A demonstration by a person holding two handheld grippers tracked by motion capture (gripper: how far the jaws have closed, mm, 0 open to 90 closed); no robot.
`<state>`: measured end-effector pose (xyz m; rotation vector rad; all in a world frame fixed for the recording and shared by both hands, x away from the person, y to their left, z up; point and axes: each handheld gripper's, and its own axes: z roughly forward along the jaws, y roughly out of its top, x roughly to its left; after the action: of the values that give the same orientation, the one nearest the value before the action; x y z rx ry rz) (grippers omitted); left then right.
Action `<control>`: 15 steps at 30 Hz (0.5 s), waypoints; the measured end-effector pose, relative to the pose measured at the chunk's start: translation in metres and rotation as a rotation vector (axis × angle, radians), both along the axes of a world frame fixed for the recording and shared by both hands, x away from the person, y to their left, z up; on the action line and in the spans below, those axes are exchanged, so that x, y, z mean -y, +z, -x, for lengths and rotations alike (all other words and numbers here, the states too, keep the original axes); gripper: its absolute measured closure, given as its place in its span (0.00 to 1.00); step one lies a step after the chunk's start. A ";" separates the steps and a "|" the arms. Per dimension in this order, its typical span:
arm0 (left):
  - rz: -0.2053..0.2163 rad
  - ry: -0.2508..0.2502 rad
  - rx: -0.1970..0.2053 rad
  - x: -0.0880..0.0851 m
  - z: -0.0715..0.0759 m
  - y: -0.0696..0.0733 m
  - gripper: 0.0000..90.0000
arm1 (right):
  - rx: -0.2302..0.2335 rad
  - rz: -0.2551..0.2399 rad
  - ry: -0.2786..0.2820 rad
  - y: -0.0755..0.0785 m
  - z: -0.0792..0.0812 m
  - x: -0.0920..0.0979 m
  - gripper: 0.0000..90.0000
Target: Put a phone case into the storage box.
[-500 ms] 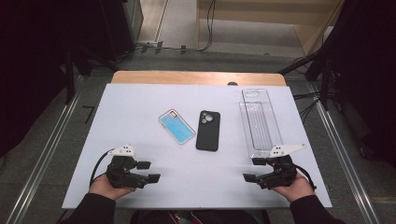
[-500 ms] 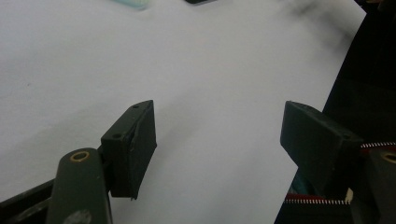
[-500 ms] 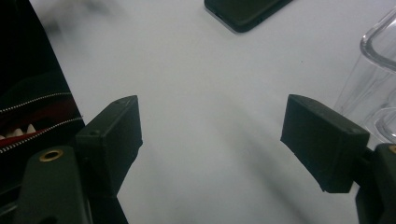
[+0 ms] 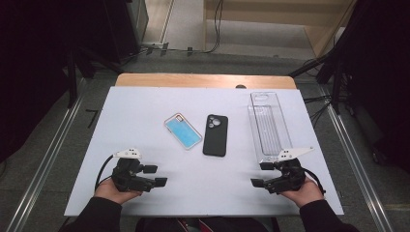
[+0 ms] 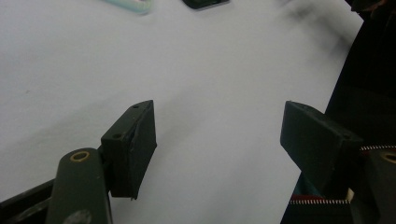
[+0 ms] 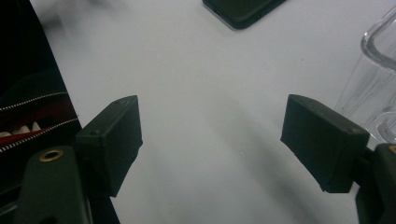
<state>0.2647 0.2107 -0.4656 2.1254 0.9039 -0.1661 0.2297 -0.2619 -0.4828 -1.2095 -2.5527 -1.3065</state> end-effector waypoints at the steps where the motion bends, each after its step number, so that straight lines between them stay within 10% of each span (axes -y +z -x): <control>1: -0.001 0.000 -0.001 0.000 0.000 0.000 0.30 | -0.001 -0.001 0.001 0.000 0.000 0.000 0.21; 15: 0.002 0.012 0.000 -0.004 0.000 0.001 0.30 | 0.008 -0.004 -0.002 0.002 0.002 -0.001 0.21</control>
<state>0.2644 0.2143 -0.4650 2.1174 0.9160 -0.1605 0.2277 -0.2607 -0.4808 -1.2090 -2.5541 -1.3184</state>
